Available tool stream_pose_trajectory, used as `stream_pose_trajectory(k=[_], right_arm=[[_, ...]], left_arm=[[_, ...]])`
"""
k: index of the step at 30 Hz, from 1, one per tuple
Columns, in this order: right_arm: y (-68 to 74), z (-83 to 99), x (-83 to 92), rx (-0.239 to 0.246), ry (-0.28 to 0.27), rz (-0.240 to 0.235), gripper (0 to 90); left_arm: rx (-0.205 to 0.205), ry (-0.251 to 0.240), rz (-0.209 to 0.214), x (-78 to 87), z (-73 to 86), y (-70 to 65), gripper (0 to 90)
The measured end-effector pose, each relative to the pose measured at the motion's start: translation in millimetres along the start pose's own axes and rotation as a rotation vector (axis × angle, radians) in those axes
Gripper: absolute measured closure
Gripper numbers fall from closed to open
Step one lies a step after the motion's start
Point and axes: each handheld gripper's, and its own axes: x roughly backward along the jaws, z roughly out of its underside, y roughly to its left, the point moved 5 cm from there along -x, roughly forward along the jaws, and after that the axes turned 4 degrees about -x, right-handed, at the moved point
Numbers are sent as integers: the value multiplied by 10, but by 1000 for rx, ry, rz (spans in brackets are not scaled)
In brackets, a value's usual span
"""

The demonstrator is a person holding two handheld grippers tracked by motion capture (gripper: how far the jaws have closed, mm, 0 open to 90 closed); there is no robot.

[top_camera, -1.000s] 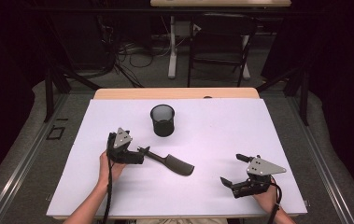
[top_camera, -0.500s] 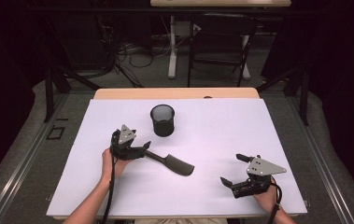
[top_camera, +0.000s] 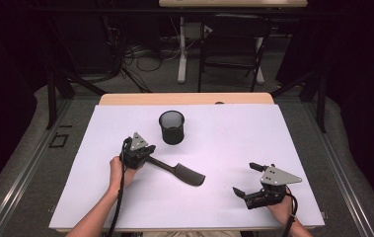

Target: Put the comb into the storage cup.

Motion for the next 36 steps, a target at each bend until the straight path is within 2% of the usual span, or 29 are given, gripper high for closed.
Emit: stream_pose_trajectory(k=[3,6,13,18,22,29,36], right_arm=[[4,1,1,-2,0,-2,0],[15,-5,5,8,-2,-3,0],[5,-2,4,4,-1,-2,0],[18,1,2,6,6,-6,0],[11,3,-2,7,6,-6,0],[16,2,12,6,4,-4,0],[9,5,11,5,6,-3,0]], left_arm=[[10,11,3,-23,16,-10,900],[-3,26,-12,-36,33,-5,900],[3,51,-16,-97,99,8,900],[-22,82,-28,-128,139,0,900],[-22,85,-17,-131,141,-13,900],[-46,99,-10,-123,157,-38,900],[-44,114,13,-83,175,-58,900]])
